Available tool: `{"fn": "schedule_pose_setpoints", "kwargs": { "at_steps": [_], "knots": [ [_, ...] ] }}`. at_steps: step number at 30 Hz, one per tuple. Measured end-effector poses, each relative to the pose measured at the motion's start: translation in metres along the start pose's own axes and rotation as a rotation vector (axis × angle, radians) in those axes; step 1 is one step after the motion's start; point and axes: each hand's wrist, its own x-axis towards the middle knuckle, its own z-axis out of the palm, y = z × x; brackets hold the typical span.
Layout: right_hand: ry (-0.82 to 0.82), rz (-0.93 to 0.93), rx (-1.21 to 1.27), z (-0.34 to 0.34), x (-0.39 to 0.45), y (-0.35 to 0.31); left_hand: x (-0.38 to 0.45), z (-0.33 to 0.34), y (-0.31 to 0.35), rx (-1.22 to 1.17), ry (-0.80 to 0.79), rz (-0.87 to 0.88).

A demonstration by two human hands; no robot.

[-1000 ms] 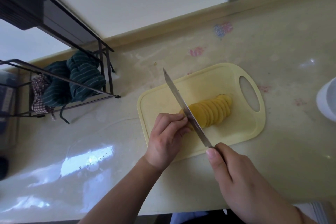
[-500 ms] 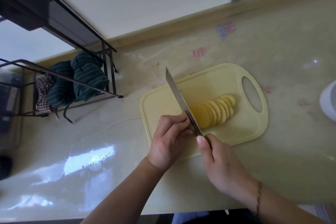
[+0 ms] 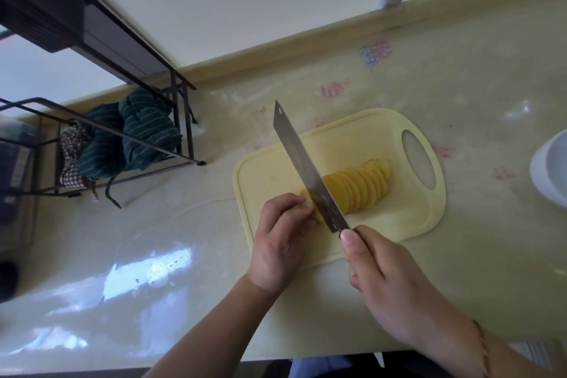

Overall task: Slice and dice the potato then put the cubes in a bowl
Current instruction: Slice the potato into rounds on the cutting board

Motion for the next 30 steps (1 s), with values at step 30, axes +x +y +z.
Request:
{"fn": "schedule_pose_setpoints", "kwargs": {
  "at_steps": [30],
  "knots": [
    [-0.036, 0.019, -0.184, -0.002, -0.019, -0.011, 0.006, -0.008, 0.004, 0.068, 0.062, -0.086]
  ]
}}
